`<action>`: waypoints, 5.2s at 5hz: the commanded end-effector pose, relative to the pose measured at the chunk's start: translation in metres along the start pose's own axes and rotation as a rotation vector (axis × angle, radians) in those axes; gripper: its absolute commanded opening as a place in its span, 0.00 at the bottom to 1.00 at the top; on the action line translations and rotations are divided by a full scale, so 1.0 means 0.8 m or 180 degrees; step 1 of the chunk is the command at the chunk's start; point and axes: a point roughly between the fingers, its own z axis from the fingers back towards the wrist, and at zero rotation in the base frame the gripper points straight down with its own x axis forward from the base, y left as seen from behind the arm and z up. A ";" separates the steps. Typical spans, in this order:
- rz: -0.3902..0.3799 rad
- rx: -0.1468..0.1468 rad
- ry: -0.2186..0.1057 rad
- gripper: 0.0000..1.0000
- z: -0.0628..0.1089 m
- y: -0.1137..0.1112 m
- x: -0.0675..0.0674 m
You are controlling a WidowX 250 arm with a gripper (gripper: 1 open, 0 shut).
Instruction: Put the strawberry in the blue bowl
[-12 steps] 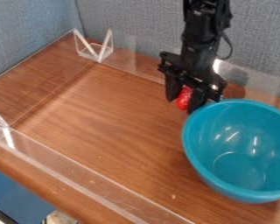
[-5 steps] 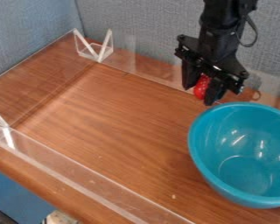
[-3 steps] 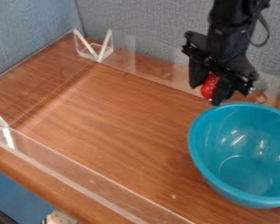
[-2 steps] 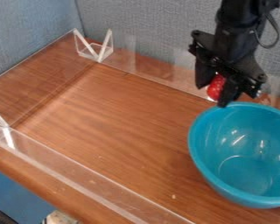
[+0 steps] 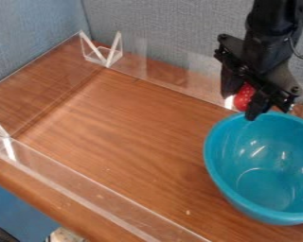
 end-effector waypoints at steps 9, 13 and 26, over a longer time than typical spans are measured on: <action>-0.0492 -0.0012 -0.0123 0.00 -0.054 -0.059 0.004; -0.0566 -0.0088 0.0028 0.00 -0.080 -0.074 -0.003; -0.0428 -0.0007 0.0055 0.00 -0.060 -0.057 -0.002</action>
